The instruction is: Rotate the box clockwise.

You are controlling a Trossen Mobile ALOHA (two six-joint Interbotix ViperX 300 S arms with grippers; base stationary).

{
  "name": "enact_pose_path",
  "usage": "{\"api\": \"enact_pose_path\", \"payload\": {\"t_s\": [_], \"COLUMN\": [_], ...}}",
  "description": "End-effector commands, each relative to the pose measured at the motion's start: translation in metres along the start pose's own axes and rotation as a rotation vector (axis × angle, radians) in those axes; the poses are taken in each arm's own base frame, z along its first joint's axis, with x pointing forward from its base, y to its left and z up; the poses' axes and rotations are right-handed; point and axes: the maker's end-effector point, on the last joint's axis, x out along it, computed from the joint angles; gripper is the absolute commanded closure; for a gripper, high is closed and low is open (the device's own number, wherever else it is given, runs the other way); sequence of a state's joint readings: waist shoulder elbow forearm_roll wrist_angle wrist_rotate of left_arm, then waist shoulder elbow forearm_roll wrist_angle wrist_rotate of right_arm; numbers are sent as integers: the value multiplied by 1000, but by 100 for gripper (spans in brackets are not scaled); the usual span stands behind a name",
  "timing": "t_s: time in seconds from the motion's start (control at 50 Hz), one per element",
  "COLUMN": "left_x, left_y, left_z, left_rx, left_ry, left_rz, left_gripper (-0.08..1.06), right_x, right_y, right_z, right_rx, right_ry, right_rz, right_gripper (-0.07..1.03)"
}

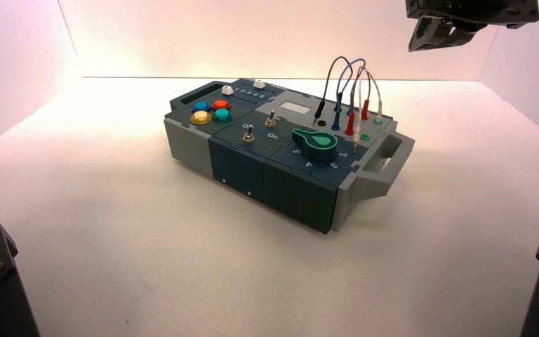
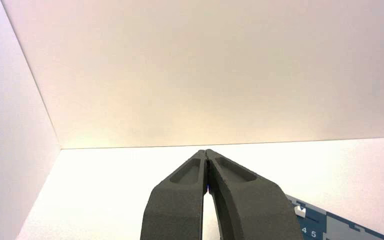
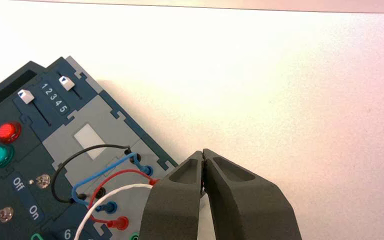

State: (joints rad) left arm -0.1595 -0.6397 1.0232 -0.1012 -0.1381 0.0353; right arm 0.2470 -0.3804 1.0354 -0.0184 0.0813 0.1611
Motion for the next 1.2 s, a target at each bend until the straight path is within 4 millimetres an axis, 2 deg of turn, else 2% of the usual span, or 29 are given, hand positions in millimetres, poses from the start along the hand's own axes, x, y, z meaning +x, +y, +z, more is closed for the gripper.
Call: {"api": "enact_pose_path", "payload": {"t_s": [0.02,0.42,0.74,1.04,1.2], "left_x": [0,0,0,-1,-4], "left_y": [2,2,2,2,2], "left_z": [15,14,14,12,13], "left_rx": [2,1,1,1,1], "left_ry": [-42,-39,-39,-37,-43], "left_rz": [6,6,6,6,6], "left_gripper": [101,101,101,101,101], "right_x": [-2,-1,-1,1,9], "right_y": [0,0,-2,-2,-5], "right_z": [7,4,-8,-1,1], "right_rx": [3,-7,-7,-26,-23], "right_ry": [-15,-8,21,4,15], "right_rz": [1,-1,-6,-7,-14], "right_gripper": [98,98,98,98,98]}}
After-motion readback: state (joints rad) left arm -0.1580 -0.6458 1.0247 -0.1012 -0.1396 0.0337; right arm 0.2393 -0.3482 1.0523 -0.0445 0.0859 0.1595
